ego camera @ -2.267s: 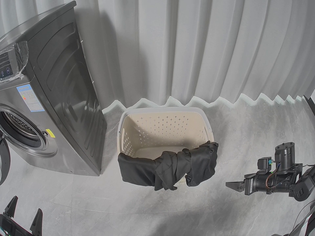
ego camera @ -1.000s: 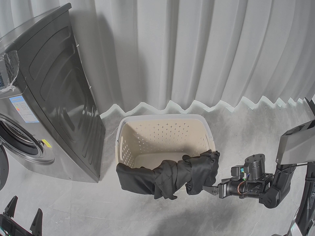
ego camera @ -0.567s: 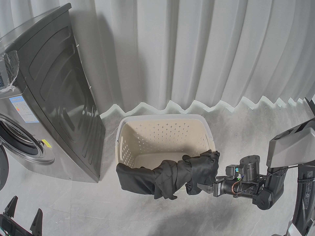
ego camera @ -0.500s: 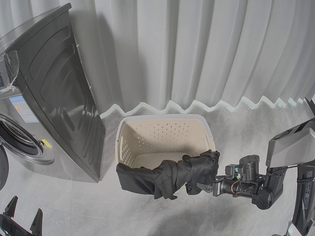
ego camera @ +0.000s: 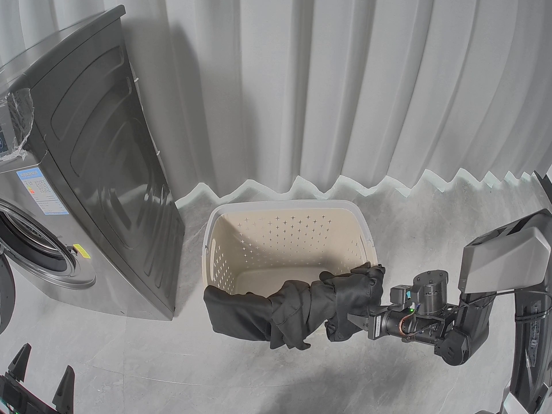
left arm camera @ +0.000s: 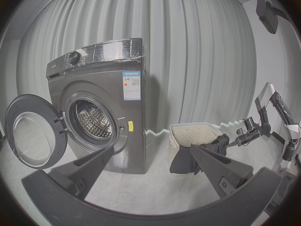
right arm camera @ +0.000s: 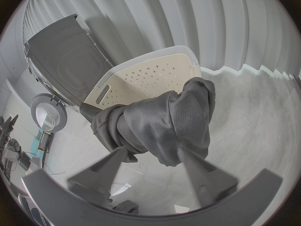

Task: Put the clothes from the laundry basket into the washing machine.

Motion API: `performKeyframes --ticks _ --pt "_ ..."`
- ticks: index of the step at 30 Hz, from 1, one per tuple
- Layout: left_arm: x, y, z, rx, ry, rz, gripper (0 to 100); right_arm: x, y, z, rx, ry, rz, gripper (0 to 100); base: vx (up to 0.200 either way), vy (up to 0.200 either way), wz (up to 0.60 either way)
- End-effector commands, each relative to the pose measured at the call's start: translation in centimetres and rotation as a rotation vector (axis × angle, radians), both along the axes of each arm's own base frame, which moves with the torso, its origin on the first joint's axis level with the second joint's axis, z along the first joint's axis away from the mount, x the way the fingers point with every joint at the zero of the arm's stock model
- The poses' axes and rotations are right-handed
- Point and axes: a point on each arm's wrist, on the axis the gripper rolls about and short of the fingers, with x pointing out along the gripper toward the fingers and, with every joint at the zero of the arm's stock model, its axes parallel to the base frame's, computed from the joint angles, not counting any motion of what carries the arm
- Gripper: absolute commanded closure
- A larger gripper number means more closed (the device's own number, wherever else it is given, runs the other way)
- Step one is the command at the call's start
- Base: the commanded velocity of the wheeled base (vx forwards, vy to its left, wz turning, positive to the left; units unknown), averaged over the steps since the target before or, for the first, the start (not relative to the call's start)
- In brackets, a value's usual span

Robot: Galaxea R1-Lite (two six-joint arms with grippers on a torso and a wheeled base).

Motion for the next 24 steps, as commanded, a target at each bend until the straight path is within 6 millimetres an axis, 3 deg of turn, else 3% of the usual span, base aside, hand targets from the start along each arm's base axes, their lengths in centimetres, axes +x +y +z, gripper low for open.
performKeyframes --ticks 1,11,18,24 --pt "0.0 0.0 -0.5 0.0 0.0 0.0 0 -0.1 0.0 -0.2 -0.002 0.008 0.0 100 0.0 0.0 0.0" --pt "0.0 0.0 -0.5 -0.002 -0.002 -0.001 0 -0.9 -0.3 0.3 0.0 0.005 0.003 100 0.0 0.0 0.0" --pt "0.0 0.0 -0.5 -0.002 0.0 -0.001 0 -3.3 -1.0 3.5 0.036 -0.081 0.019 100 0.0 0.0 0.0" --pt "0.0 0.0 -0.5 -0.002 0.0 -0.001 0 -4.7 -1.2 4.9 0.05 -0.1 0.038 100 0.0 0.0 0.0"
